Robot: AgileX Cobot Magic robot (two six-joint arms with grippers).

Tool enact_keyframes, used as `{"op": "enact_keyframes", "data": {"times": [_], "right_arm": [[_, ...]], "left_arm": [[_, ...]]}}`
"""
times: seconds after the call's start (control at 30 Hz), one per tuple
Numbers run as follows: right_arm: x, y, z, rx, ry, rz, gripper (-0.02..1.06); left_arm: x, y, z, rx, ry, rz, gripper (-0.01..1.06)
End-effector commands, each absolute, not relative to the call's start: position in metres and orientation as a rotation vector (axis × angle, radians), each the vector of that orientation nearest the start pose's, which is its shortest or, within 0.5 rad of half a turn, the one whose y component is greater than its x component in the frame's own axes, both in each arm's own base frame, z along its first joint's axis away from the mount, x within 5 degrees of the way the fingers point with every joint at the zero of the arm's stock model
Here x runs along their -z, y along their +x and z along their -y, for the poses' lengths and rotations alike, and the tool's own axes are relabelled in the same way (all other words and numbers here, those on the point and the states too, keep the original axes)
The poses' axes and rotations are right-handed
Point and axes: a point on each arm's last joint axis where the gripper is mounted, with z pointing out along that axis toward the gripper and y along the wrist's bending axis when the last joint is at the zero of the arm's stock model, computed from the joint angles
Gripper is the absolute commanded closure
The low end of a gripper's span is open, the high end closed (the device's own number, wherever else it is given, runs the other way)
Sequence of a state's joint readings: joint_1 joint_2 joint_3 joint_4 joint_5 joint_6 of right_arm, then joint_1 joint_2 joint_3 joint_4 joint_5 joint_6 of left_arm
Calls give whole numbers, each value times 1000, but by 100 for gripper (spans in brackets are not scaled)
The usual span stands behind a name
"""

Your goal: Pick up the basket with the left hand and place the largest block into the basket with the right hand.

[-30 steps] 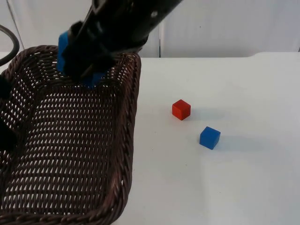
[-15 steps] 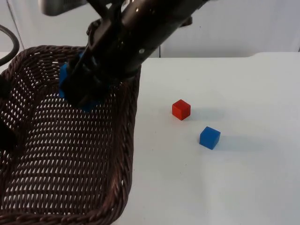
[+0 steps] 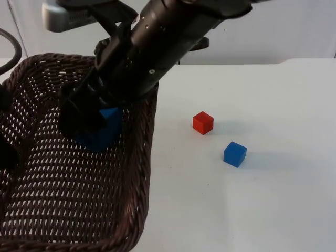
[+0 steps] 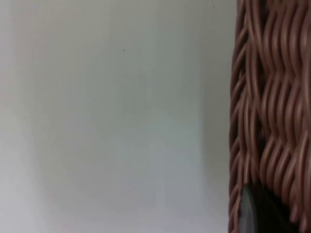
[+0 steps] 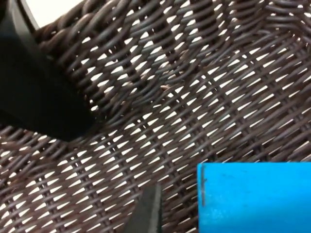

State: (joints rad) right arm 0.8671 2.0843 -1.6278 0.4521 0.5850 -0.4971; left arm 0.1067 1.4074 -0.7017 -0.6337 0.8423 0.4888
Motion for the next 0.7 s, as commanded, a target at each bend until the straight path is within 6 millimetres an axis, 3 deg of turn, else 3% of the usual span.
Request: {"op": "enact_keyframes", "data": {"times": [0.0,0.3,0.67], "right_arm": [[-220,283,-372,-615,-1308,-2172,21],[-255,274,-358,-573,-1380,-2121,21],[-331,244,-319,-516,-1412,-2089,21]], "left_arm": [[-206,230,17,673,-57,-2797,105],[-206,230,17,672,-56,-2798,105],[-206,230,17,668,-57,-2796,105]]}}
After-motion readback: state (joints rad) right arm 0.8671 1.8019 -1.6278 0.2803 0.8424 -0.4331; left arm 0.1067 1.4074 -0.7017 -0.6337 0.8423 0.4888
